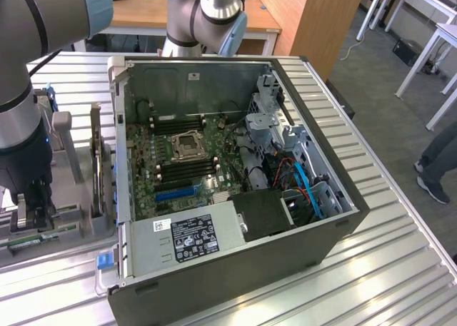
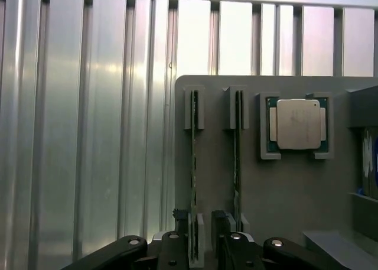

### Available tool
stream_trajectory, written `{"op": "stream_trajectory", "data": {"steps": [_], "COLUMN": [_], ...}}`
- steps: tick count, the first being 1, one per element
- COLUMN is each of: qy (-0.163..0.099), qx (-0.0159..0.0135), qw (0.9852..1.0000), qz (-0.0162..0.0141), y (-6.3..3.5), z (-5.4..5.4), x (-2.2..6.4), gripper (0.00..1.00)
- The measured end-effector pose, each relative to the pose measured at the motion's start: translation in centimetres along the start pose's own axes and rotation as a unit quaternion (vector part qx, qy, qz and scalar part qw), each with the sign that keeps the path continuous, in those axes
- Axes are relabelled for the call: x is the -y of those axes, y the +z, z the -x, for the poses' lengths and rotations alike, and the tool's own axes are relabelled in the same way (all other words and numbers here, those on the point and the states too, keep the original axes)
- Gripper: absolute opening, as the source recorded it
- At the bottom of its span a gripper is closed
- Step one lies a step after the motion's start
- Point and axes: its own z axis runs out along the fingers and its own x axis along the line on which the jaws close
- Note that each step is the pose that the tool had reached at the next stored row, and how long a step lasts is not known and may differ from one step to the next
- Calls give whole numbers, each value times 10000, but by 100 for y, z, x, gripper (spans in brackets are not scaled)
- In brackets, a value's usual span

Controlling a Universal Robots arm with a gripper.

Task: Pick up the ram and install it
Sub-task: 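Pick up the ram and move it above insertion slot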

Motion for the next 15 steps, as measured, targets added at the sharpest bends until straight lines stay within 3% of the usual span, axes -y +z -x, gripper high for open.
{"op": "stream_trajectory", "data": {"steps": [15], "qy": [-1], "qx": [-1], "qw": [10000], "qz": [0], "y": [82], "z": [-1], "x": [-2], "gripper": [30]}}
